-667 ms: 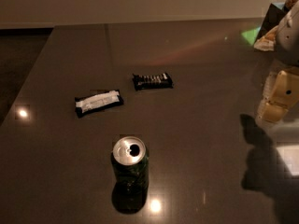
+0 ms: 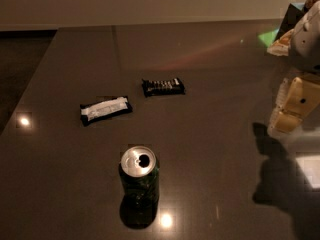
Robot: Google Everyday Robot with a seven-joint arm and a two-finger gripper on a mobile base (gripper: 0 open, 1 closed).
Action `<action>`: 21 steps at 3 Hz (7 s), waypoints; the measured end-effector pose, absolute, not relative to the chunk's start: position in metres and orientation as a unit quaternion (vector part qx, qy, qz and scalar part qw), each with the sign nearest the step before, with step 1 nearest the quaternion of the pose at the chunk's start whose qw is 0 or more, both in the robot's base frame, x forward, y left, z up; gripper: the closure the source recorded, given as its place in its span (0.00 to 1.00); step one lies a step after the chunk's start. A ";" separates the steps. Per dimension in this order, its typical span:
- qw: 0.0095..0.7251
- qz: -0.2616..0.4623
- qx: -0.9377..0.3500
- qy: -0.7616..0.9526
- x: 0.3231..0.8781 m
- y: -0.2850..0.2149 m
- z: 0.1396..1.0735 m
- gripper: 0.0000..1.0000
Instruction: Knock green can over
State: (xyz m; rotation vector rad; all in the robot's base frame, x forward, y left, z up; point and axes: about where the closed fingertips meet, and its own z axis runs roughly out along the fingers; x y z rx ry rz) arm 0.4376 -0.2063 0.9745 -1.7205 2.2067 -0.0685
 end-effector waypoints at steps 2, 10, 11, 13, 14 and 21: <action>0.196 0.035 -0.637 0.745 0.420 -0.159 0.956 0.00; 0.264 0.183 -0.704 0.633 0.330 0.036 0.895 0.14; 0.265 0.190 -0.704 0.631 0.331 0.039 0.893 0.45; 0.234 0.148 -0.703 0.655 0.350 0.025 0.904 0.92; 0.186 0.103 -0.702 0.679 0.374 0.003 0.916 1.00; 0.020 0.005 -0.725 0.688 0.388 -0.024 0.875 0.16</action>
Offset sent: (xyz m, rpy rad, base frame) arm -0.0379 0.0875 -0.0396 0.2078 0.0481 0.2219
